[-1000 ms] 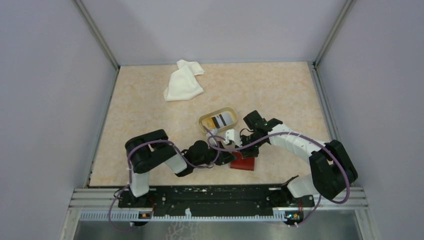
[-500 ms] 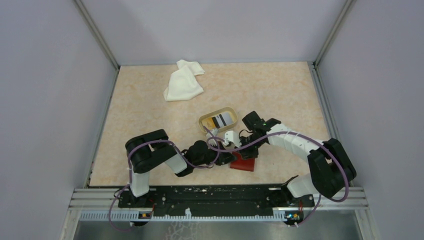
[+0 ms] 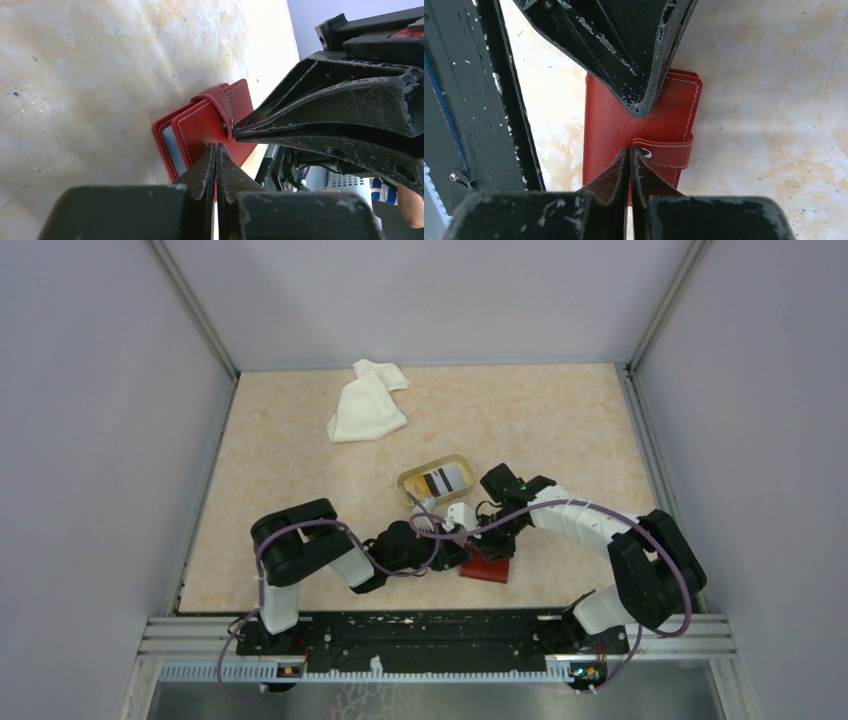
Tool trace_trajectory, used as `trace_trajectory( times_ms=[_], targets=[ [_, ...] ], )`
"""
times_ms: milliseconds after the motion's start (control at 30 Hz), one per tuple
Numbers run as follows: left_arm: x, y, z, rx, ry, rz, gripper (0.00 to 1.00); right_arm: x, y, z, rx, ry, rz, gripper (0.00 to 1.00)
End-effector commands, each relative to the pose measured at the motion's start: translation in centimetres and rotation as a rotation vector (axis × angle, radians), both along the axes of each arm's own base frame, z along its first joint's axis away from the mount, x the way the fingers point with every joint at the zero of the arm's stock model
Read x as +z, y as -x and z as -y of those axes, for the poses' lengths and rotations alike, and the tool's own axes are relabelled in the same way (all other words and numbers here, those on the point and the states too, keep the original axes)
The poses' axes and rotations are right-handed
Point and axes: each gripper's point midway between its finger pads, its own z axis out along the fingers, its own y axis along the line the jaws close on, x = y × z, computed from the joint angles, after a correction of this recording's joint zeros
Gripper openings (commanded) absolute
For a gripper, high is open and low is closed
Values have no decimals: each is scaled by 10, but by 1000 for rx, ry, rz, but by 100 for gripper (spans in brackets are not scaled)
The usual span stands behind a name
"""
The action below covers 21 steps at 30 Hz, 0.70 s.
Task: Put the credit cards into the card holder
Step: Close the card holder at the center of the board.
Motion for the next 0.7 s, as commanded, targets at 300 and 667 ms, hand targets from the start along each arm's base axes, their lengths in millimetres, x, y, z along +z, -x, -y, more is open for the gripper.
trace_trajectory(
  times_ms=[300, 667],
  targets=[
    [22, 17, 8, -87, 145, -6, 8, 2, -12, -5, -4, 15, 47, 0],
    [19, 5, 25, -64, 170, -46, 8, 5, -11, -7, 7, -2, 50, 0]
  ],
)
